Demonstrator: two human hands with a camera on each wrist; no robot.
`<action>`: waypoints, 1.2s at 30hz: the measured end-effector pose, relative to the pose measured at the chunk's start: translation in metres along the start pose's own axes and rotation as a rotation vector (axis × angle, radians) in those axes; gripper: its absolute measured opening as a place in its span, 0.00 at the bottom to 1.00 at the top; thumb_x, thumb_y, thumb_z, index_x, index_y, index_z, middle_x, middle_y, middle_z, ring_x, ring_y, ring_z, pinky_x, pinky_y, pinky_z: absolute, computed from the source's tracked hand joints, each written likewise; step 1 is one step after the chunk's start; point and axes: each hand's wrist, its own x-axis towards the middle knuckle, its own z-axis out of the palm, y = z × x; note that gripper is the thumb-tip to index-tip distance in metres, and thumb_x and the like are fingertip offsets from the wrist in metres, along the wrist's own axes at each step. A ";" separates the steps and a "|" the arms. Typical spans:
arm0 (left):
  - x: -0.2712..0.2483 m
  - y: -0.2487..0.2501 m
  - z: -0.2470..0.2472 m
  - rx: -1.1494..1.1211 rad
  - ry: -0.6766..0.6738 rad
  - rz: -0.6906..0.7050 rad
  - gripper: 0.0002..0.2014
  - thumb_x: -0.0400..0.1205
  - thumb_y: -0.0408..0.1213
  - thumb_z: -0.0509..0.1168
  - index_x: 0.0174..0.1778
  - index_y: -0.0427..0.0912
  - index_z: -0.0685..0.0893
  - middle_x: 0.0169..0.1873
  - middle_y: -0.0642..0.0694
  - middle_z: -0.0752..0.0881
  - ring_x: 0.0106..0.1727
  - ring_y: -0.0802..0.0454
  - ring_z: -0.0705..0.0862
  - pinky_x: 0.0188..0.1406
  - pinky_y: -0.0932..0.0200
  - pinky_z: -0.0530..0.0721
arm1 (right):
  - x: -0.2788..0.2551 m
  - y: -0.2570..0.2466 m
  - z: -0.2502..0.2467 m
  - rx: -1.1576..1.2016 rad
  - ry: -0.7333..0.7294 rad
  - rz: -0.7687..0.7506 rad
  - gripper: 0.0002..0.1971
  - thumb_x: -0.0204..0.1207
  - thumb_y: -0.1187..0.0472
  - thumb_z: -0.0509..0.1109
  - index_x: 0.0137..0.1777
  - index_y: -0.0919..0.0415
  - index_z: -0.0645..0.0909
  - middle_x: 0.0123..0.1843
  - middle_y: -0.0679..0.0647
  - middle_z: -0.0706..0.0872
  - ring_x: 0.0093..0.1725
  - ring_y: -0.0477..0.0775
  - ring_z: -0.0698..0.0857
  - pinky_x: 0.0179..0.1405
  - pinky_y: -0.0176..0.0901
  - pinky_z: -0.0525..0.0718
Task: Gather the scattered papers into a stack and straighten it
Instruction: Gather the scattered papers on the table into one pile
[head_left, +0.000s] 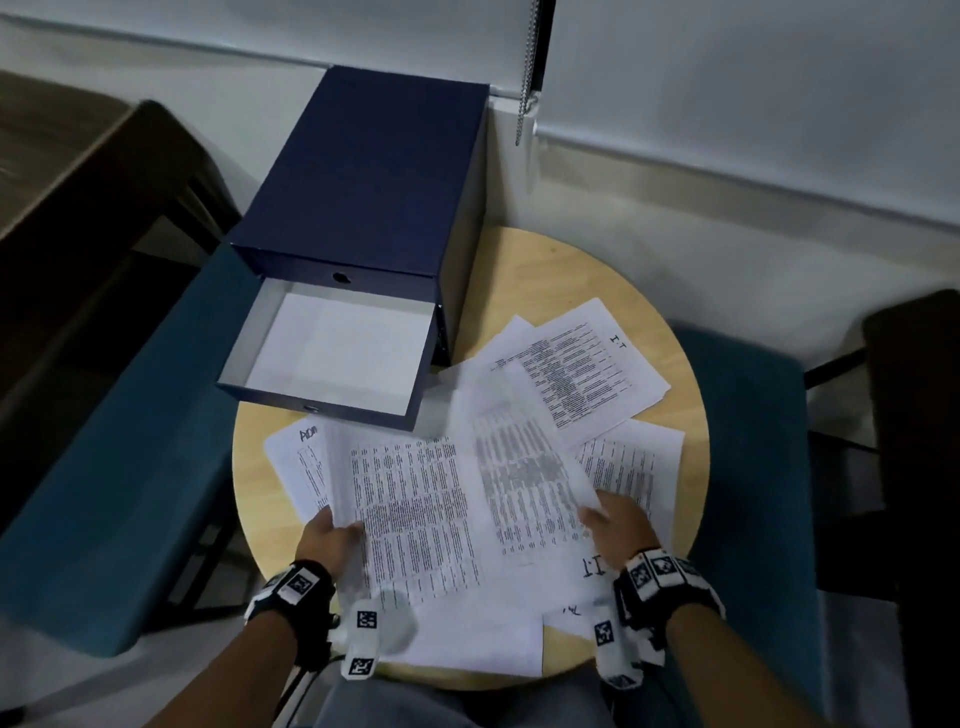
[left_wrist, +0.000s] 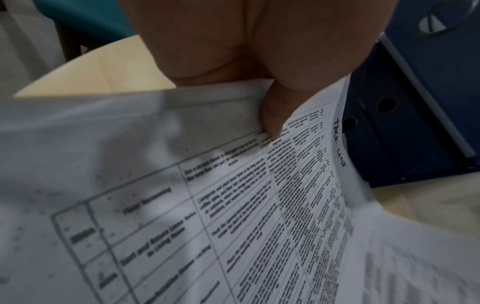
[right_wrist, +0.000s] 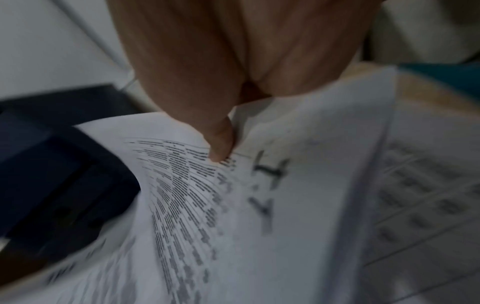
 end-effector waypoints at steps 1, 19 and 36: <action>-0.001 0.002 0.001 0.001 0.000 0.007 0.02 0.81 0.28 0.63 0.45 0.37 0.80 0.27 0.34 0.82 0.26 0.40 0.82 0.25 0.52 0.84 | -0.003 0.013 -0.009 0.058 0.023 0.020 0.13 0.83 0.61 0.66 0.62 0.63 0.85 0.57 0.60 0.89 0.58 0.60 0.86 0.52 0.41 0.79; -0.023 0.020 0.037 0.009 -0.118 0.117 0.04 0.82 0.31 0.69 0.50 0.38 0.82 0.31 0.38 0.83 0.30 0.44 0.81 0.28 0.57 0.82 | -0.040 0.055 -0.030 0.695 0.031 0.227 0.07 0.80 0.64 0.70 0.53 0.57 0.89 0.49 0.57 0.92 0.50 0.62 0.90 0.54 0.55 0.87; -0.041 0.045 0.049 0.097 -0.435 0.189 0.39 0.60 0.70 0.70 0.62 0.49 0.83 0.58 0.49 0.89 0.64 0.42 0.85 0.69 0.44 0.80 | -0.001 0.051 0.061 0.359 -0.217 0.241 0.16 0.74 0.62 0.72 0.63 0.60 0.82 0.56 0.56 0.88 0.59 0.60 0.86 0.66 0.55 0.80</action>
